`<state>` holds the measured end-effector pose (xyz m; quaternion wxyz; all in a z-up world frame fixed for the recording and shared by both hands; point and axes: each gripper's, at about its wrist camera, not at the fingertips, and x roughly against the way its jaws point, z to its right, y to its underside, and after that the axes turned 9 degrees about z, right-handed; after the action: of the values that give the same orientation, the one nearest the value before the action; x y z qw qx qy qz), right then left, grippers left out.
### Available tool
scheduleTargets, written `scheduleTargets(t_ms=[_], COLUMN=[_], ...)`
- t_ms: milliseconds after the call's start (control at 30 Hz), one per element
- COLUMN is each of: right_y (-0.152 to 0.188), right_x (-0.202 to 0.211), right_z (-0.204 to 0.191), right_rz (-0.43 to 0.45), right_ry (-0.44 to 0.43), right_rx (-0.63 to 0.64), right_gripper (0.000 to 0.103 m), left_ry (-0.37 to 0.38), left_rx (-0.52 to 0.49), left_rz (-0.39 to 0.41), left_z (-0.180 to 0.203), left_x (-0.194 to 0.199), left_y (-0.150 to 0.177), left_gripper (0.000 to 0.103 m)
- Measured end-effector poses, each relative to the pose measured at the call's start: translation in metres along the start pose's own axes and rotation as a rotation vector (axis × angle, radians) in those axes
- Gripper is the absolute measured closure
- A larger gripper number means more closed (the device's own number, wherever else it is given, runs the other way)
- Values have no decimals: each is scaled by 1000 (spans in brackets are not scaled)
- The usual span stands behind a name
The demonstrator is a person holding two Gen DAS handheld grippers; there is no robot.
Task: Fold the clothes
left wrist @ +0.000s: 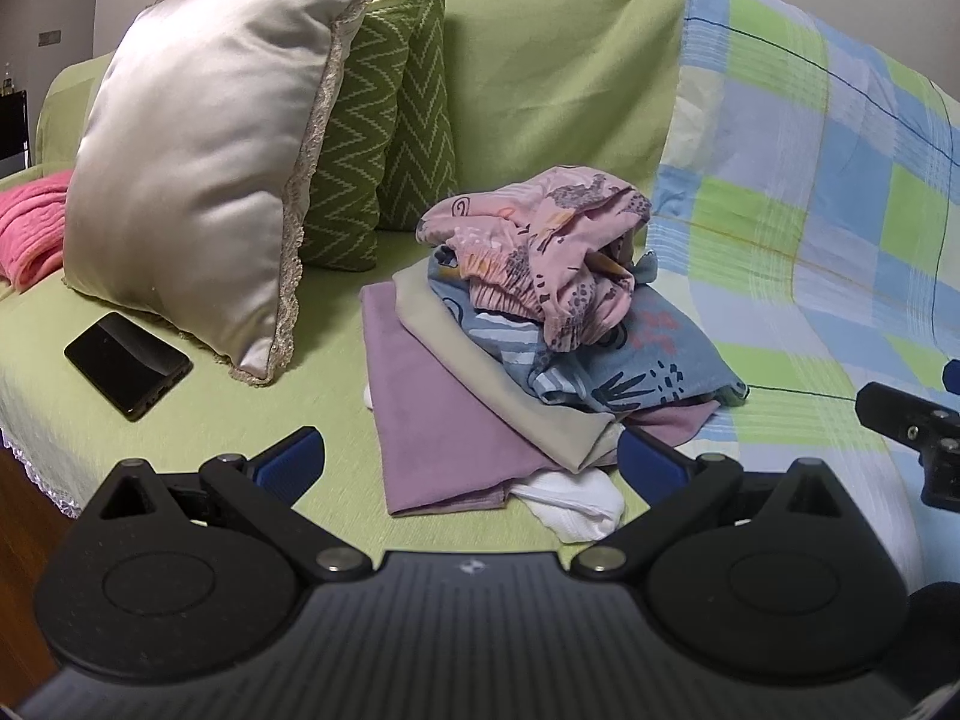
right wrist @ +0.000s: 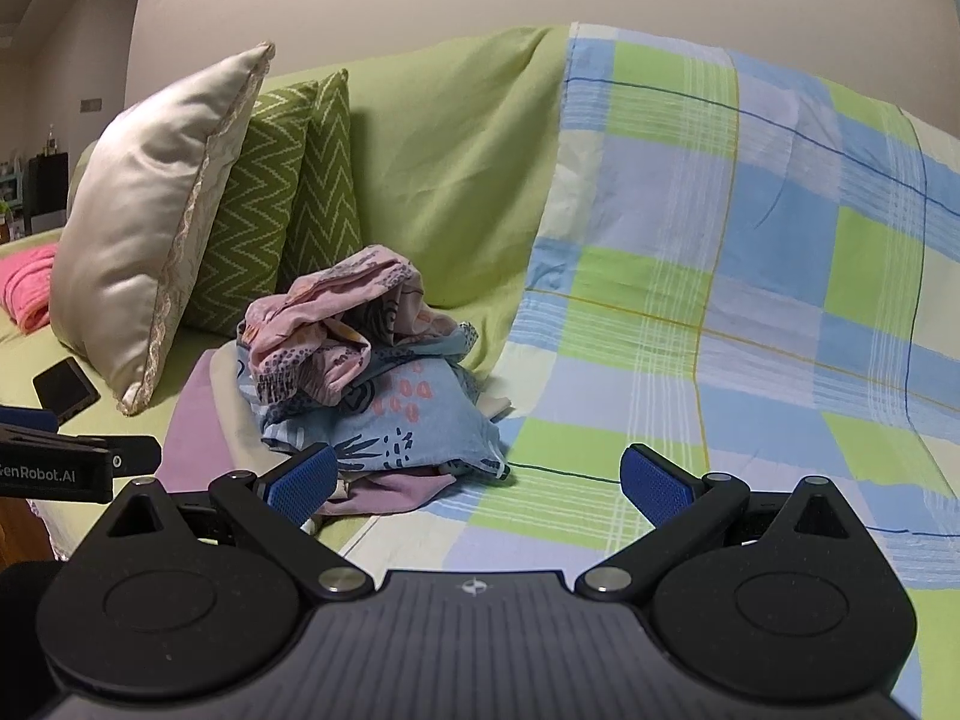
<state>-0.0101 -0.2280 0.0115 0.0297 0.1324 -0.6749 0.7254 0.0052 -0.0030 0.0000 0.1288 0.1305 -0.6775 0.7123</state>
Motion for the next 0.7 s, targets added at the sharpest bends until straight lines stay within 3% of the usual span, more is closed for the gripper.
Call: scheduleTargets(t_ms=[700], right_y=[-3], right_x=[1], right_z=[5], right_rz=[-19], right_ry=[-1], right_rx=[-23], right_gripper=[0], left_ry=[-2], left_rx=[-15], left_rz=[-14], left_z=[1], left_x=[-1], left_y=[0], left_gripper=[0])
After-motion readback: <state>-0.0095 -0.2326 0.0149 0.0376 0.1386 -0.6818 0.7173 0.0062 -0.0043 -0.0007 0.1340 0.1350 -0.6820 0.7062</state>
